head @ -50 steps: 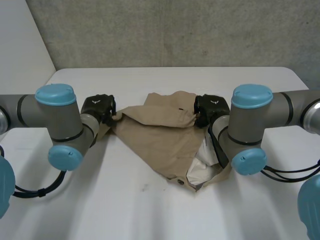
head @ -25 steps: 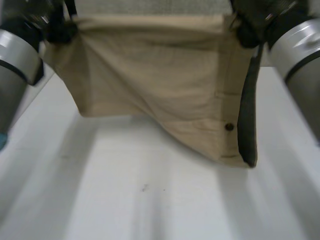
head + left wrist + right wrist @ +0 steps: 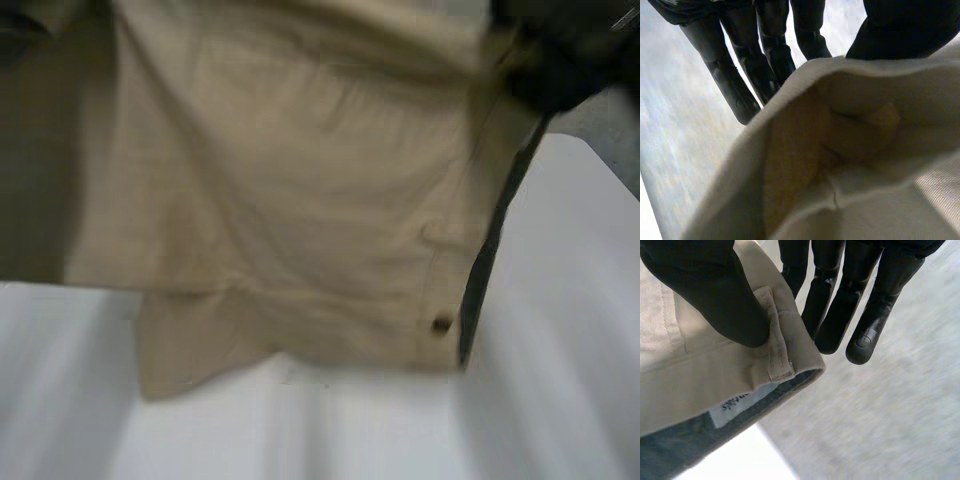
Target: Fold the shorts.
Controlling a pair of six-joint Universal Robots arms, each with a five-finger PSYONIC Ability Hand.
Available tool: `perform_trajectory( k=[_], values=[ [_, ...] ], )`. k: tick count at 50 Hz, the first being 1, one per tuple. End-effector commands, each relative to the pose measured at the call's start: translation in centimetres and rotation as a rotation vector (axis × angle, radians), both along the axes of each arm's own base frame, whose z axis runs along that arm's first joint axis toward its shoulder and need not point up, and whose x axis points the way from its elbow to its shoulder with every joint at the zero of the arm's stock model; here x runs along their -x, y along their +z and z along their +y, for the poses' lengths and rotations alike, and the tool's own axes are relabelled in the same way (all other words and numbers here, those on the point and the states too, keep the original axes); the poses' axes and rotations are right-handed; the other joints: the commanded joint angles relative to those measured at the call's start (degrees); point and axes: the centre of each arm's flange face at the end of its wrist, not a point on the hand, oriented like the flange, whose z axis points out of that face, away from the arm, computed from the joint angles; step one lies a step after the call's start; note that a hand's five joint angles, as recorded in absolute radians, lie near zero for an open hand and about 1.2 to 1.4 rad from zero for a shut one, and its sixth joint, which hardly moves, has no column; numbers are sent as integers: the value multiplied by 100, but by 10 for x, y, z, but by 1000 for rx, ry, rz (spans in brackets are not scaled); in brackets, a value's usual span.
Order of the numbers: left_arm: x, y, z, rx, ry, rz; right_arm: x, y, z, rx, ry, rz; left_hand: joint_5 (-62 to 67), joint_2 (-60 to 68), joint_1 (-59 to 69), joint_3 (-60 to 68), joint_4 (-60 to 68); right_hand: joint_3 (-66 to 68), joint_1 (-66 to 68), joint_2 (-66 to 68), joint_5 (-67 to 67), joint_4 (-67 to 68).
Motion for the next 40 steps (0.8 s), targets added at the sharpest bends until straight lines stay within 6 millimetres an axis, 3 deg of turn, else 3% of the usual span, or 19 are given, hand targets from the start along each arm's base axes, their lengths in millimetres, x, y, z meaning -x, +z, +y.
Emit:
perform_trajectory(
  k=[1,4,5,13,18,19,20,22,23,24,26,31,34,40],
  values=[
    [29,-95,-89,-231,14,-94,-28,-79,-59,-201,5,88,1425,1137,1534,1174,1154,1262,2434,1253,1443,1197],
    [37,-123,-117,-259,21,-114,-39,-104,-90,-208,-8,61,1425,1137,1534,1174,1154,1262,2434,1253,1443,1197],
    [42,-141,-130,-273,25,-134,-43,-112,-97,-209,-10,52,1425,1137,1534,1174,1154,1262,2434,1253,1443,1197],
    [67,-210,-181,-201,37,-202,-68,-179,-154,-83,-42,-7,1425,1137,1534,1174,1154,1262,2434,1253,1443,1197],
    [76,-219,-207,-56,61,-155,-75,-197,-181,69,-103,-39,1425,1137,1534,1174,1154,1262,2434,1253,1443,1197],
    [77,-218,-209,-34,63,-148,-76,-199,-184,94,-108,-40,1425,1137,1534,1174,1154,701,1874,693,883,636],
    [78,-219,-212,-17,64,-141,-78,-203,-189,134,-117,-36,1425,1137,1534,1174,1154,-2385,-1213,-2394,-2203,-2450],
    [80,-215,-218,32,68,-118,-80,-206,-192,156,-120,-33,-800,-1087,-690,-1051,-1071,-5738,-4566,-5747,-5557,-5803],
    [81,-215,-218,42,66,-115,-80,-207,-193,170,-125,-31,-2009,-2296,-1900,-2260,-2280,-5738,-4566,-5747,-5557,-5803],
    [82,-215,-219,52,59,-114,-80,-207,-194,174,-128,-34,-4302,-4590,-4193,-4554,-4573,-5738,-4566,-5747,-5557,-5803],
    [83,-213,-217,61,54,-113,-80,-204,-193,178,-127,-43,-5575,-5863,-5466,-5826,-5846,-5738,-4566,-5747,-5557,-5803],
    [87,-219,-208,31,38,-121,-72,-173,-180,182,-122,-103,-5575,-5863,-5466,-5826,-5846,-5738,-4566,-5747,-5557,-5803],
    [82,-208,-197,25,44,-126,-65,-159,-171,179,-120,-134,-5575,-5863,-5466,-5826,-5846,-5738,-4566,-5747,-5557,-5803],
    [66,-187,-161,-19,43,-137,-47,-129,-132,119,-81,-98,-5520,-5808,-5411,-5772,-5791,-5738,-4566,-5747,-5557,-5803]
  ],
)
